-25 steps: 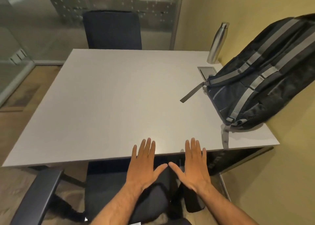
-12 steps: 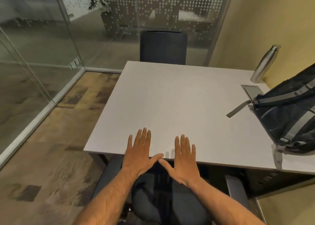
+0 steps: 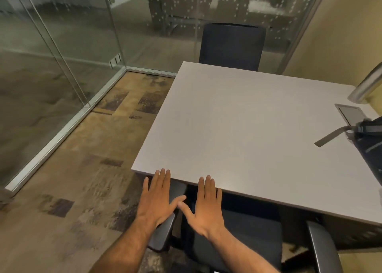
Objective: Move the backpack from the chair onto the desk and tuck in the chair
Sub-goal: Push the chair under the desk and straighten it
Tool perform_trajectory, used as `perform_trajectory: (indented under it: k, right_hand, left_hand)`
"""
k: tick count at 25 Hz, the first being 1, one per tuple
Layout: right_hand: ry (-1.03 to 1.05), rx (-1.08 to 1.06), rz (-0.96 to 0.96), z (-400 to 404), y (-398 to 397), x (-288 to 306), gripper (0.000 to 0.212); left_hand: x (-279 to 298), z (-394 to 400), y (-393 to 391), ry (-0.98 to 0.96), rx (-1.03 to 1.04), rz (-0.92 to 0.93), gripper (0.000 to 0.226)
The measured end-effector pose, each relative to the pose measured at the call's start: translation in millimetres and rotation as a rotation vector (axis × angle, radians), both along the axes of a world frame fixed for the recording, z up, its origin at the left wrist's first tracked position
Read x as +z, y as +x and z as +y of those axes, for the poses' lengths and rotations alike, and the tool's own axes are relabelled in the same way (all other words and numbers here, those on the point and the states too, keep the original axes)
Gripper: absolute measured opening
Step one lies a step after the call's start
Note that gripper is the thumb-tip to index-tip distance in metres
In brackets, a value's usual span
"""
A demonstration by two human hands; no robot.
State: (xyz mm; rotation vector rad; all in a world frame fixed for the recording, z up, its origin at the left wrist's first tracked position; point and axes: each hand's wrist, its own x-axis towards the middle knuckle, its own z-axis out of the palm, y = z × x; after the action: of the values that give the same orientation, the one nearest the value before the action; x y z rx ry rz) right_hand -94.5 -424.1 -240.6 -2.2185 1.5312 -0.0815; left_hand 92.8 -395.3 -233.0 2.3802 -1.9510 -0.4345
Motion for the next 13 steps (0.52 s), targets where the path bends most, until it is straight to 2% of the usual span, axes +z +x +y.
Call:
perform_trajectory:
  k: [2, 4, 7, 10, 13]
  right_hand:
    - [0.05, -0.016, -0.075, 7, 13, -13, 0.116]
    - [0.168, -0.097, -0.253, 14, 25, -25, 0.115]
    - [0.555, -0.364, -0.622, 17, 47, -38, 0.11]
    - [0.822, -0.551, -0.923, 17, 65, -52, 0.076]
    - [0.887, -0.617, -1.058, 19, 73, -54, 0.048]
  left_hand:
    - [-15, 7, 8, 0.026, 0.077, 0.132, 0.108]
    - [-30, 11, 14, 0.06, 0.215, 0.376, 0.103]
    - [-47, 12, 20, 0.135, 0.4, 0.752, 0.085]
    - [-52, 10, 28, 0.132, 0.502, 1.058, 0.043]
    - [-55, 6, 34, 0.165, 0.55, 1.24, 0.027]
